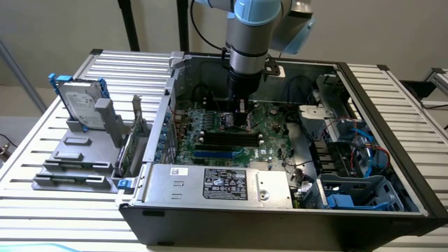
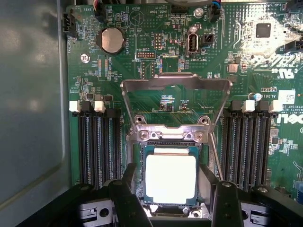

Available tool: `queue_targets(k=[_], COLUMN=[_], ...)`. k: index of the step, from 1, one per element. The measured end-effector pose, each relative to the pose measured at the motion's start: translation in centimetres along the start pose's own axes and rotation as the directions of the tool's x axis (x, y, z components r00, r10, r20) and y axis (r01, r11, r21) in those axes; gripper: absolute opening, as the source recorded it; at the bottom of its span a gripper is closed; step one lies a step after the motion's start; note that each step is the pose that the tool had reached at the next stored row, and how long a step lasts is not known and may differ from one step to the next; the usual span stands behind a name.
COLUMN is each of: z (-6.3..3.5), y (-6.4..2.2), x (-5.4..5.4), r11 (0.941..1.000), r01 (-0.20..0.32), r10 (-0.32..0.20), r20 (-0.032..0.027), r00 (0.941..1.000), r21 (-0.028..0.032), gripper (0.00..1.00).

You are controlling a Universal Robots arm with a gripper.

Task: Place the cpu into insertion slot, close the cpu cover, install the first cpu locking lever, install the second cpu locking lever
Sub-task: 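Place the cpu into insertion slot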

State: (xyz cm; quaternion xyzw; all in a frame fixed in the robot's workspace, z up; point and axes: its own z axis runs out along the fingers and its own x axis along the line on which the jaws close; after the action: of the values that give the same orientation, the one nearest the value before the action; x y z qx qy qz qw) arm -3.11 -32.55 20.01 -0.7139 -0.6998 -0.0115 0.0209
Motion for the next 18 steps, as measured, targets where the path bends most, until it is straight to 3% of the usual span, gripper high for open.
queue_targets(k=[4, 12, 18], z=[-0.01, -0.48, -1.01], y=[-0.01, -0.52, -1.56], x=[0.0, -0.1, -0.3], r11=[1.0, 1.0, 1.0], r01=[0.0, 0.0, 0.0], r10=[0.0, 0.0, 0.0], r20=[0.0038, 0.0038, 0.0037], r00=[1.0, 1.0, 1.0], r21=[0.0, -0.0001, -0.0002], gripper=[0.62, 0.62, 0.36])
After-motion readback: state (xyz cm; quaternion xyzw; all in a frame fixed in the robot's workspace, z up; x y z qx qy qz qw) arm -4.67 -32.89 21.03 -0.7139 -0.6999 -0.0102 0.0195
